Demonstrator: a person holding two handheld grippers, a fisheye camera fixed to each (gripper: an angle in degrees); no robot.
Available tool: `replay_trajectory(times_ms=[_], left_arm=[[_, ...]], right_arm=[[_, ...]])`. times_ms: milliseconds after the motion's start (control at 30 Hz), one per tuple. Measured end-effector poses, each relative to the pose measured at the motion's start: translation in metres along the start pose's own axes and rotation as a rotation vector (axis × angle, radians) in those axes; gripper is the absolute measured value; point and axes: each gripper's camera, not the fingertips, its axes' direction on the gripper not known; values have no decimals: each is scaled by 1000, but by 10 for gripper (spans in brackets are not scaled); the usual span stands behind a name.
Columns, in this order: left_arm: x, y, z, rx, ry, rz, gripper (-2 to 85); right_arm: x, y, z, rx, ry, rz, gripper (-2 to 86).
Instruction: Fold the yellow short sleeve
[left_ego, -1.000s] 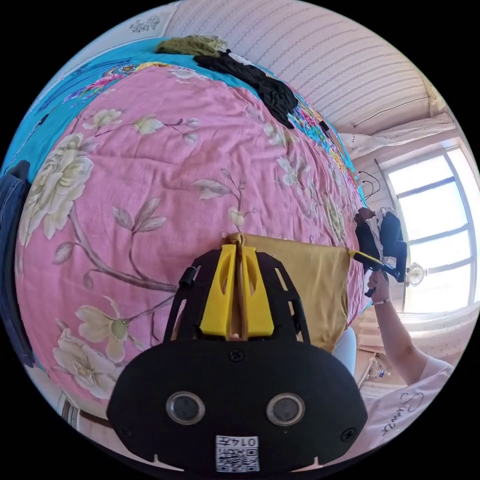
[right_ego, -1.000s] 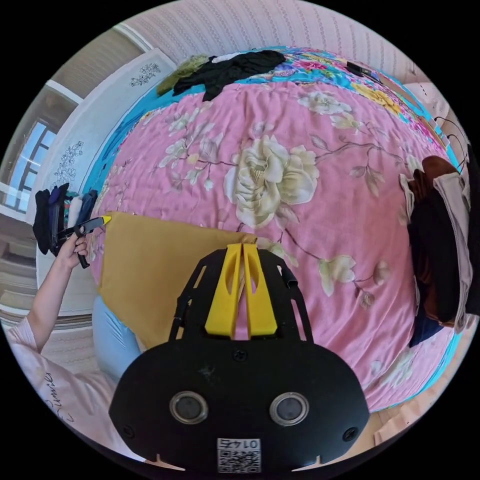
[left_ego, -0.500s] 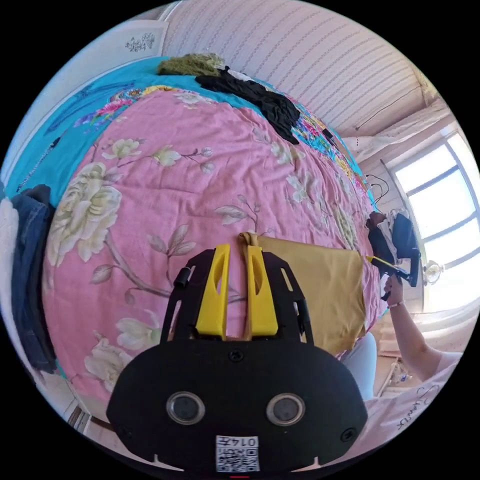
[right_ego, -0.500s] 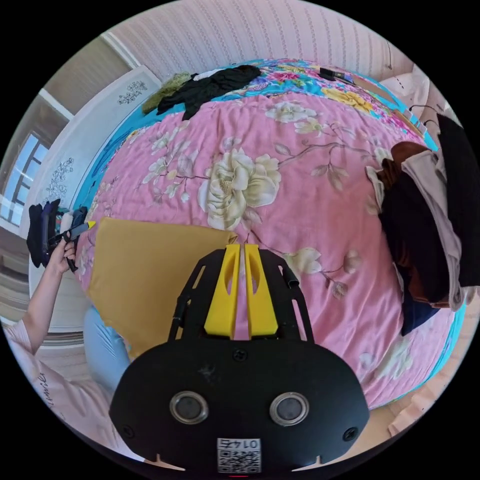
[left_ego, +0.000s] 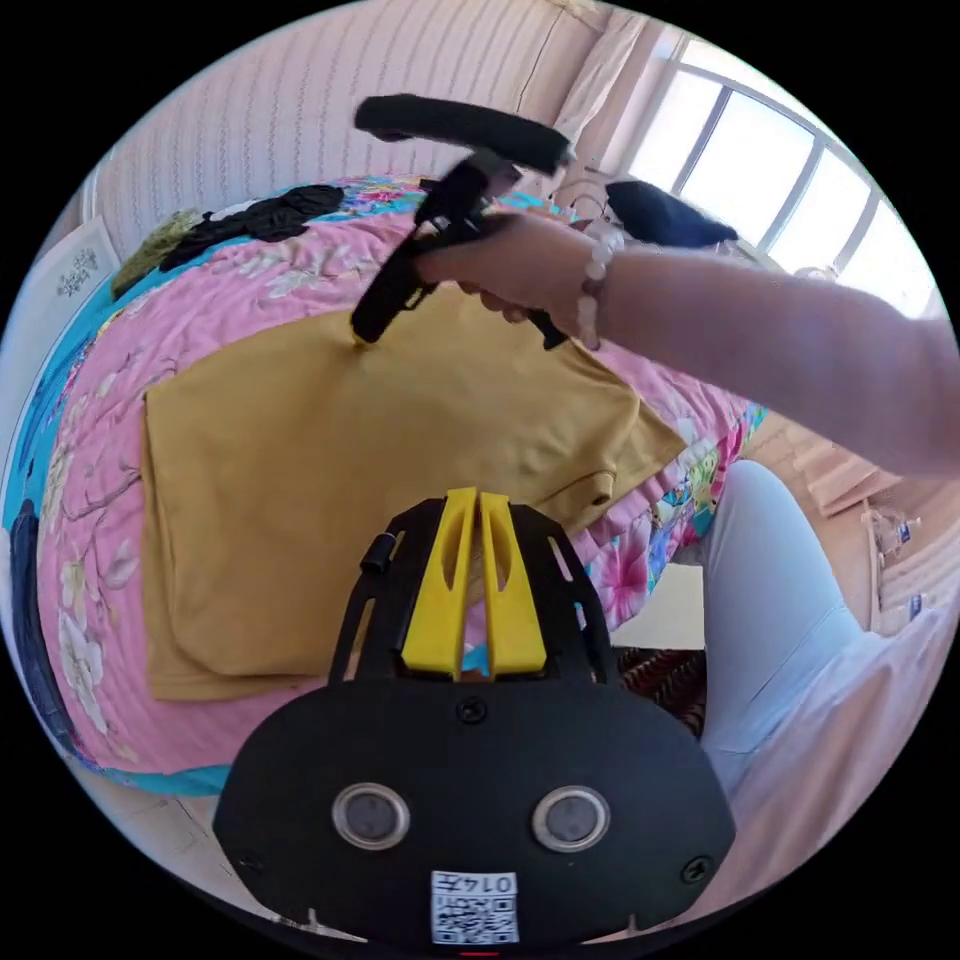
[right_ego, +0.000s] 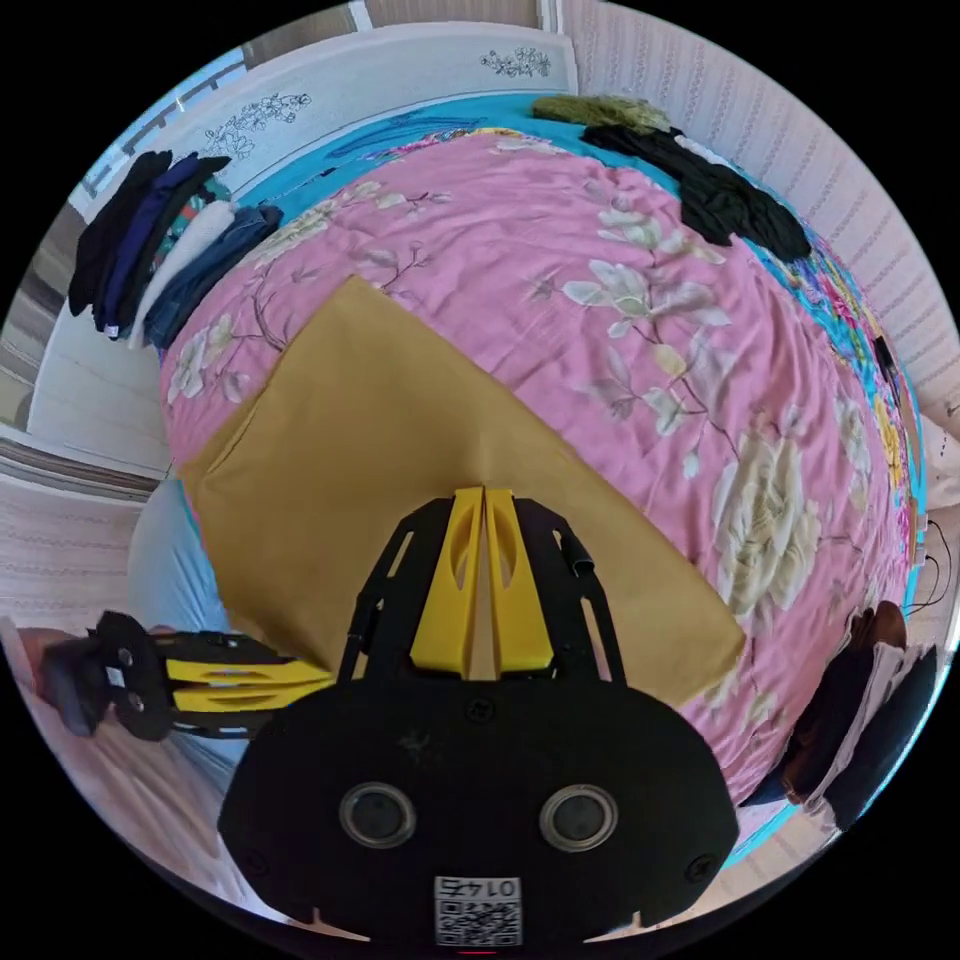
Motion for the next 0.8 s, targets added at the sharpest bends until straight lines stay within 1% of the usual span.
replay_trajectory(times_ms=[67, 133, 167, 200, 267, 300, 333, 367, 400, 433, 533, 600, 633, 667, 700, 733, 800], left_arm=[[10, 8, 4, 41, -25, 41, -8], [16, 7, 4, 15, -21, 63, -9], [21, 6, 0, -5, -6, 80, -9], [26, 8, -6, 6, -3, 90, -10], [31, 14, -10, 46, -8, 83, -10], [34, 16, 2, 6, 8, 74, -10], [35, 17, 12, -37, 17, 69, -10], [38, 22, 21, -20, 11, 71, -10], [41, 23, 23, -14, 2, 77, -10], [43, 22, 23, -22, 1, 77, -10], [43, 18, 15, -45, 63, 53, -10], [34, 22, 1, -18, 129, 25, -9], [31, 22, -2, -12, 140, 15, -9], [25, 21, -8, -2, 153, -5, -8], [18, 18, -13, 13, 159, -16, -7], [15, 14, -15, 21, 159, -19, -6], [6, -8, -22, 63, 127, -9, 3]], right_arm=[[-1, 1, 5, 51, 27, 14, -5], [-1, -2, 6, 27, 35, 1, -6], [-2, -7, 1, -21, 39, -20, -7], [-2, -11, -6, -34, 63, -43, -8], [0, -15, -16, 23, 108, -40, -8], [6, -20, -10, 11, 117, -28, -8], [8, -23, -2, -24, 109, -25, -8], [14, -27, 18, -105, 77, -21, -8], [18, -23, 21, -56, 69, -4, -7], [20, -22, 21, -54, 61, 4, -7], [37, 2, 3, 39, -54, 54, -8], [52, 60, -33, 265, -188, 95, -8], [55, 79, -41, 314, -196, 116, -8], [61, 119, -50, 383, -183, 180, -7], [66, 160, -53, 422, -157, 258, -5], [69, 180, -52, 433, -145, 297, -3], [76, 256, -39, 432, -135, 454, 16]])
